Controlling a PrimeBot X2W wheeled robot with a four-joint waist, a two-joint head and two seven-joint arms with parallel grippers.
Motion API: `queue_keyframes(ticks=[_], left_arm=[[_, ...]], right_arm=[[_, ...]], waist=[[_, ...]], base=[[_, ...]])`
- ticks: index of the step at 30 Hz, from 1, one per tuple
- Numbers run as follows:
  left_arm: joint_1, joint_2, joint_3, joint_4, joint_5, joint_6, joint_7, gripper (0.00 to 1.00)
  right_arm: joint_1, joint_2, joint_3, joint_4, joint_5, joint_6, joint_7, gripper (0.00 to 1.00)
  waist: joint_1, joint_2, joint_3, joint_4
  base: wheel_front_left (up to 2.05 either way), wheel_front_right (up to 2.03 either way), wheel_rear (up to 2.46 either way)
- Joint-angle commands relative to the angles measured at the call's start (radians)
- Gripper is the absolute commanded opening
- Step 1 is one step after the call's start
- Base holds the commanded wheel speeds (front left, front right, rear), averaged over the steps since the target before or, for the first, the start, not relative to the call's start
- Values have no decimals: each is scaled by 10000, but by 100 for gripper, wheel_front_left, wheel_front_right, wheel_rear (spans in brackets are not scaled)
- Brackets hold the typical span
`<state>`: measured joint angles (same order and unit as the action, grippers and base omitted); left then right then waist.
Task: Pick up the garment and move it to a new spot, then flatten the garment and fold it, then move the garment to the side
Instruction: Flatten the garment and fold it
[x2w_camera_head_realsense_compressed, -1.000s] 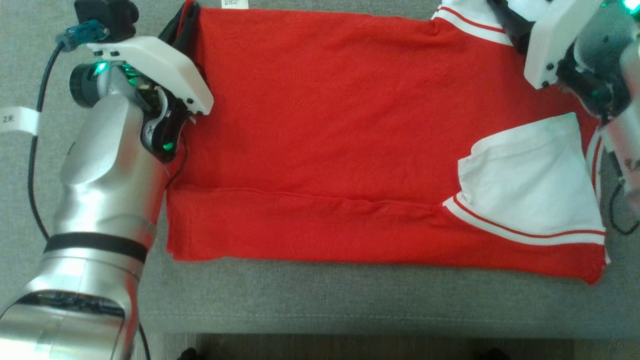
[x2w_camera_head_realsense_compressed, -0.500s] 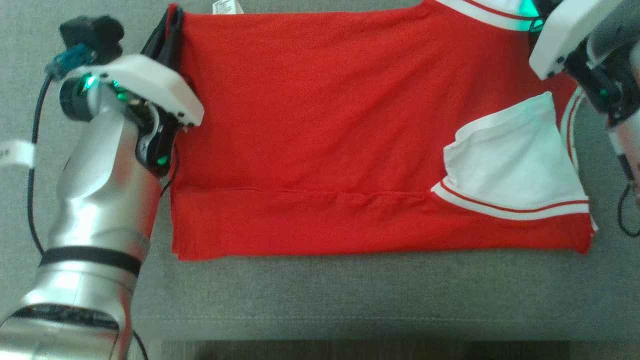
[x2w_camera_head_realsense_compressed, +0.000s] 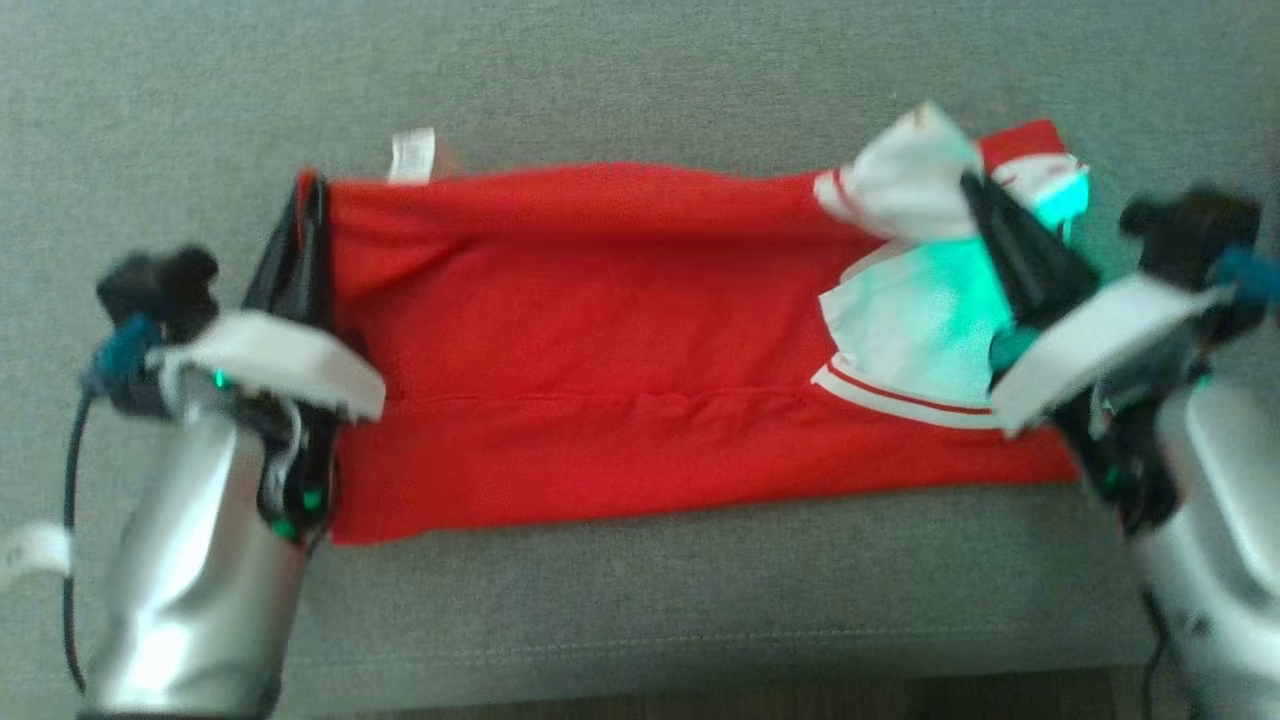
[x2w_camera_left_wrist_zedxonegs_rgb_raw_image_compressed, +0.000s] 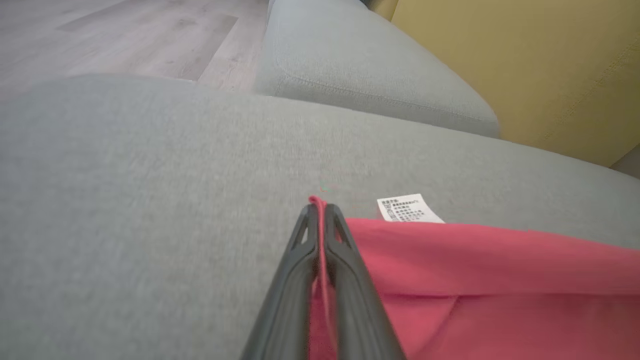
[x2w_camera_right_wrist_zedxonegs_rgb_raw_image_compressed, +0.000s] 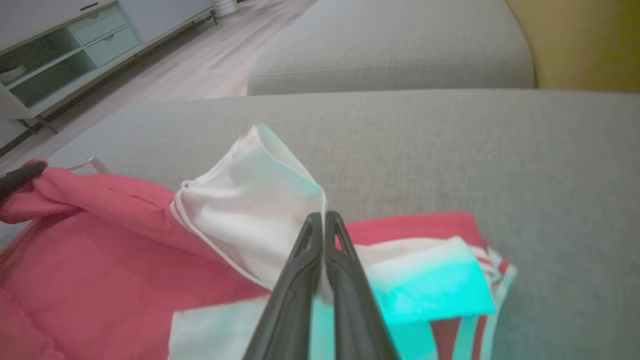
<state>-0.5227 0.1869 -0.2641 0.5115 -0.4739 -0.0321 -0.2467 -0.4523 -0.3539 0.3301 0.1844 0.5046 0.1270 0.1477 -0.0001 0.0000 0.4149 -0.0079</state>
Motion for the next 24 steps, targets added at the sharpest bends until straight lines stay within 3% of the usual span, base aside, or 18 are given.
queue_keyframes(ticks=[1, 10, 11, 12, 13, 17, 24], left_arm=[[-23, 428, 422, -347, -54, 69, -42, 0], [2031, 561, 671, -2034, -583, 674, 787, 0], [2140, 574, 683, -2090, -650, 691, 899, 0], [2315, 575, 717, -2145, -790, 731, 1086, 67], [2383, 578, 719, -2163, -828, 742, 1138, 100], [2706, 595, 746, -2391, -743, 948, 957, 100], [3528, 736, 768, -3526, 134, 1737, 191, 100]], right_arm=[[122, 23, -16, -406, -89, 37, -116, 0], [2534, 1572, -968, -1296, -678, 37, -360, 0], [2698, 1678, -1026, -1351, -693, 37, -359, 16], [3026, 1847, -1175, -1435, -727, 37, -329, 100], [3184, 1929, -1244, -1532, -738, 37, -383, 100], [3874, 2182, -1448, -2014, -875, 37, -597, 100], [4639, 2379, -1740, -3290, -1323, 37, -1244, 100]], waist=[[1, 0, -11, -17], [1, 0, -101, -146], [1, 0, -107, -158], [1, 0, -128, -159], [1, 0, -147, -151], [1, 0, -286, -181], [1, 0, -652, -359]], base=[[0, 0, 0], [0, 0, 0], [0, 0, 0], [0, 0, 0], [0, 0, 0], [0, 0, 0], [0, 0, 0]])
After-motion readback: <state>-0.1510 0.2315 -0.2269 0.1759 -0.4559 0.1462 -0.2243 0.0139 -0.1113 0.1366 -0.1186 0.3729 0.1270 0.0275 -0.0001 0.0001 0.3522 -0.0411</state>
